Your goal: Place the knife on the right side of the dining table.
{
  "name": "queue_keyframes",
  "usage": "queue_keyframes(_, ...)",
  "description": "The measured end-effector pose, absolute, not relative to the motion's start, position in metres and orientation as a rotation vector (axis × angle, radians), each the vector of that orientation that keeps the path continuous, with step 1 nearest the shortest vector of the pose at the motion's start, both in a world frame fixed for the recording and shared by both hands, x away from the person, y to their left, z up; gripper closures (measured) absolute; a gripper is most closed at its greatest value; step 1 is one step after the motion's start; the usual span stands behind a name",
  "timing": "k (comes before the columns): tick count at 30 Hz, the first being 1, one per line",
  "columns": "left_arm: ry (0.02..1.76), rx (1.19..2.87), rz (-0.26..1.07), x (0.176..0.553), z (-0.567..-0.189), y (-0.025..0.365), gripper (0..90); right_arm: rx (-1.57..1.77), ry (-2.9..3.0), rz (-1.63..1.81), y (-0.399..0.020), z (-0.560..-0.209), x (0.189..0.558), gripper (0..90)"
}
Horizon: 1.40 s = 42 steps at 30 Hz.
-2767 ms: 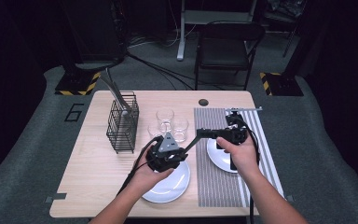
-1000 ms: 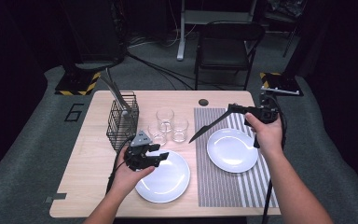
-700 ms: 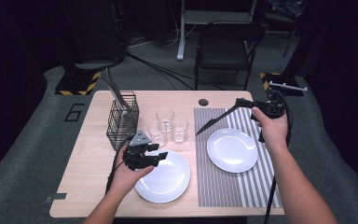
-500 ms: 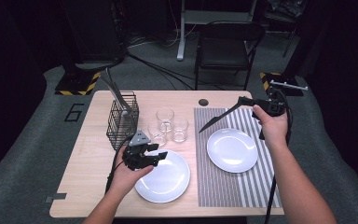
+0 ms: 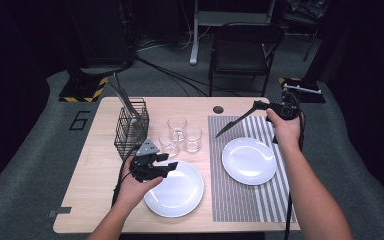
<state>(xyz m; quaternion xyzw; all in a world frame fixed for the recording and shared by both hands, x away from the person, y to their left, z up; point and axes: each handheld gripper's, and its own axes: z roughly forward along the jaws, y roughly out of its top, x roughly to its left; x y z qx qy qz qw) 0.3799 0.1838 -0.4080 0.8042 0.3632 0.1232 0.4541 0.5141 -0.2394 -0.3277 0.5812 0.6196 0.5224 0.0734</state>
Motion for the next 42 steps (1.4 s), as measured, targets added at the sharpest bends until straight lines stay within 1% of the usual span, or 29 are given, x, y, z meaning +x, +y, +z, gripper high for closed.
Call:
queue_keyframes(13,0.896,1.988,0.316,0.380,-0.409,0.188,49.9,1.782,1.815,1.559,-0.241,-0.340,0.538,83.5)
queue_keyframes(26,0.912,1.984,0.323,0.376,-0.409,0.191,49.9,1.812,1.789,1.538,-0.240,-0.346,0.553,83.6)
queue_keyframes(42,0.921,1.983,0.332,0.376,-0.410,0.195,49.9,1.866,1.781,1.511,-0.241,-0.367,0.568,83.5)
